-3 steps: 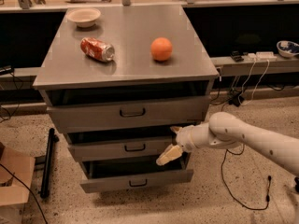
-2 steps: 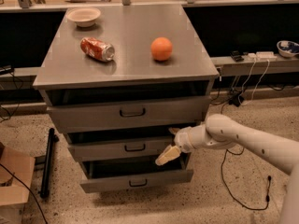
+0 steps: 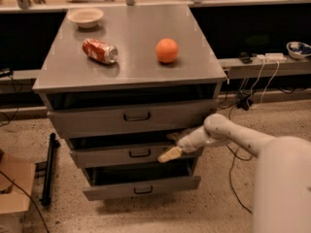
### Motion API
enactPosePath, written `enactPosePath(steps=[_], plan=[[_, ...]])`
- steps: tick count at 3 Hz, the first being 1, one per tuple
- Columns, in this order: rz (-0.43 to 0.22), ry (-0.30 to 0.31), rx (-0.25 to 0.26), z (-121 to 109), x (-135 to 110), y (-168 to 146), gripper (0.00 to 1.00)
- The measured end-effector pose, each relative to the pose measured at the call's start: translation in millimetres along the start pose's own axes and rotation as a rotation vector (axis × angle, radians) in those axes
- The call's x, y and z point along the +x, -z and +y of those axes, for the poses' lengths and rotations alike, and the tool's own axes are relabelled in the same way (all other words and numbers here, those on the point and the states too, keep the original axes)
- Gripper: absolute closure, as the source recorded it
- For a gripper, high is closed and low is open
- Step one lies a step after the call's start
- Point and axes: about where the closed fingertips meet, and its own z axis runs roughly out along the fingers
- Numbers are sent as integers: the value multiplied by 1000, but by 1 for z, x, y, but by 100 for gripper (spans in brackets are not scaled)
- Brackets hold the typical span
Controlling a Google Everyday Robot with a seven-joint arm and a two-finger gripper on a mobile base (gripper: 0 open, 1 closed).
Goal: Open middle drawer
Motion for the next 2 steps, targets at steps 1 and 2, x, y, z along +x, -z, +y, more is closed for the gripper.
enactPosePath(steps=[1,2], plan=[[0,0,0,1,1,0,48],[116,7,-66,26,11,-3,70]])
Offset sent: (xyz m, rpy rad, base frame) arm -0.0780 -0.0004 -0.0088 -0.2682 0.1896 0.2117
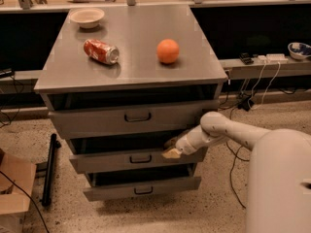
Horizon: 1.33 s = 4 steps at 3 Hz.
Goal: Open middle drawer
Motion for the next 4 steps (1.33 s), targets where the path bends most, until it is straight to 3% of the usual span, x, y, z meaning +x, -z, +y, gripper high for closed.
enactPosePath(steps=[1,2,4], plan=[[6,-7,-9,4,2,0,98],[40,-43,-56,29,11,1,83],[40,-43,-56,29,11,1,37]])
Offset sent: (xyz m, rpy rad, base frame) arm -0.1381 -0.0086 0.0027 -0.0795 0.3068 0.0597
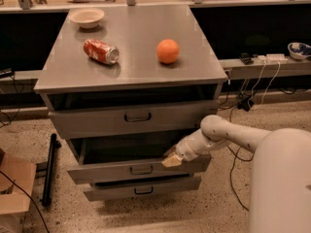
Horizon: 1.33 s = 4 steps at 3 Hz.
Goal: Open middle drawer
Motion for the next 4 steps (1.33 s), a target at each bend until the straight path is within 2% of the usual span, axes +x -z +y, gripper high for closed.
enactPosePath(steps=[1,2,3,4], plan=[[90,25,-17,5,-3,-1,13],[142,51,-7,16,-6,9,0],[188,55,-7,22,0,14,0],[261,12,-56,22,33,10,27]])
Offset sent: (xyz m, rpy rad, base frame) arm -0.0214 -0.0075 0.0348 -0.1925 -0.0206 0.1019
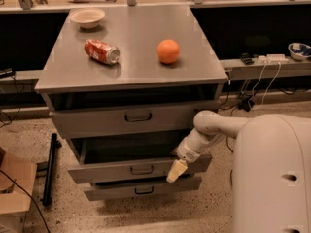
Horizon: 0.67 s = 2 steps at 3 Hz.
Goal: Open middle drawer
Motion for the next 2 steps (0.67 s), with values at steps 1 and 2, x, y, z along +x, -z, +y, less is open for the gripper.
enactPosePath(steps=[1,2], plan=[[3,-6,-8,1,1,3,50],[3,-6,-7,-1,-1,6,73]])
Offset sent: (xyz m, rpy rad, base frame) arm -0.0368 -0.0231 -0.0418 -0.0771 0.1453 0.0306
